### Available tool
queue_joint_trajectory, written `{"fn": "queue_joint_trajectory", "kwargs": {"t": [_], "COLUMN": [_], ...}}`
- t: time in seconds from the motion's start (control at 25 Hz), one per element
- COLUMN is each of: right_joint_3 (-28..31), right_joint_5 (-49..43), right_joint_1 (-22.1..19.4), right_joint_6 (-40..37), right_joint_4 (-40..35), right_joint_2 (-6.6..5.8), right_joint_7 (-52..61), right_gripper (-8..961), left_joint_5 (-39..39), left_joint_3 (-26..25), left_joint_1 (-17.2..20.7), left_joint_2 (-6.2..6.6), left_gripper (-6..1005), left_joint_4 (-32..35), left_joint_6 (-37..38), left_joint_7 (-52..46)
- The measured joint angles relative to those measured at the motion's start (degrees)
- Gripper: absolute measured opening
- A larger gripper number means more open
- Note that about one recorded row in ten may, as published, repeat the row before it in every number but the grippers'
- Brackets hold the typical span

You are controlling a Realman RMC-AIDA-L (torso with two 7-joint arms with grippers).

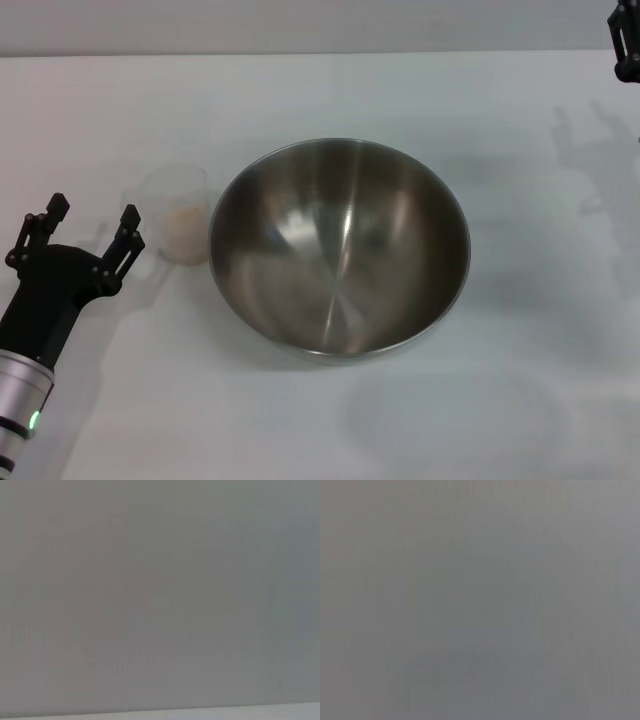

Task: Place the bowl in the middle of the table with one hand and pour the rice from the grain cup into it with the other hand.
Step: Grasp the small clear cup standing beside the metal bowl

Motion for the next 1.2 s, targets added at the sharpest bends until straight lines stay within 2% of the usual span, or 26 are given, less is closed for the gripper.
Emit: {"fn": "queue_joint_trajectory", "kwargs": {"t": [0.76, 1.2], "right_joint_3": [0.0, -0.01], "right_joint_5": [-0.15, -0.15], "right_joint_1": [0.02, 0.22], "right_joint_6": [-0.48, -0.24], "right_joint_4": [0.48, 0.2], "right_joint_2": [0.0, 0.0], "right_joint_7": [-0.1, -0.1], "right_gripper": [468, 470], "left_joint_5": [-0.37, -0.38], "left_joint_3": [-1.04, -3.35], "left_joint_1": [-3.53, -5.88], "left_joint_2": [0.18, 0.12], "left_gripper": [831, 830], "left_joint_4": [1.78, 2.83], "left_joint_6": [-6.69, -11.1], "left_joint_7": [0.0, 0.0]}}
